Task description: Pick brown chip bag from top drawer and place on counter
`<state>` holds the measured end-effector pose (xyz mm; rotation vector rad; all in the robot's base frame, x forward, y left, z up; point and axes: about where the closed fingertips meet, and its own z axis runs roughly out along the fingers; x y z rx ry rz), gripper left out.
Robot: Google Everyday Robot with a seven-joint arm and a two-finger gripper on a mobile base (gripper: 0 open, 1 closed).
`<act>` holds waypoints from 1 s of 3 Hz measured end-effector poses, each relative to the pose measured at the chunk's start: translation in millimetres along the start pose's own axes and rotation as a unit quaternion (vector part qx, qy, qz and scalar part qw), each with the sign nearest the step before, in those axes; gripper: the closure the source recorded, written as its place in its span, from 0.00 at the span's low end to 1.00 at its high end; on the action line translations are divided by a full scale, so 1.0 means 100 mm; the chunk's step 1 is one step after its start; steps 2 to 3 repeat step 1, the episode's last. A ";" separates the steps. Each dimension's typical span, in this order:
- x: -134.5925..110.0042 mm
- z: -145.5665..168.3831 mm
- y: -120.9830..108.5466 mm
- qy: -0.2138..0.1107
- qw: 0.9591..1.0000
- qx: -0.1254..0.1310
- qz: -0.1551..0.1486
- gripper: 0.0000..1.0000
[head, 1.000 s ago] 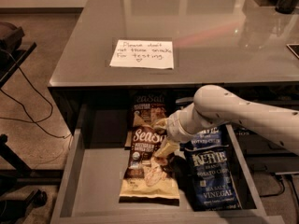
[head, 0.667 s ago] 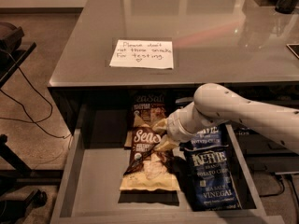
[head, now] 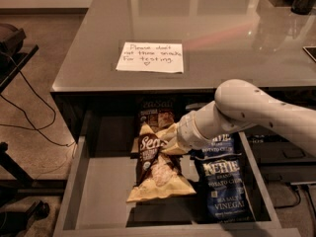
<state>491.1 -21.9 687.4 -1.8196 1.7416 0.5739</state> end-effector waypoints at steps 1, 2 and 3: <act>-0.37 -0.17 0.05 0.000 1.000 -0.002 0.019 1.00; -0.37 -0.17 0.05 0.000 1.000 -0.002 0.019 1.00; -0.37 -0.17 0.05 0.000 1.000 -0.002 0.019 1.00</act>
Offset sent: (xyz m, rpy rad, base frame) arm 0.0000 0.0000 0.0000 0.0000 0.0000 0.0000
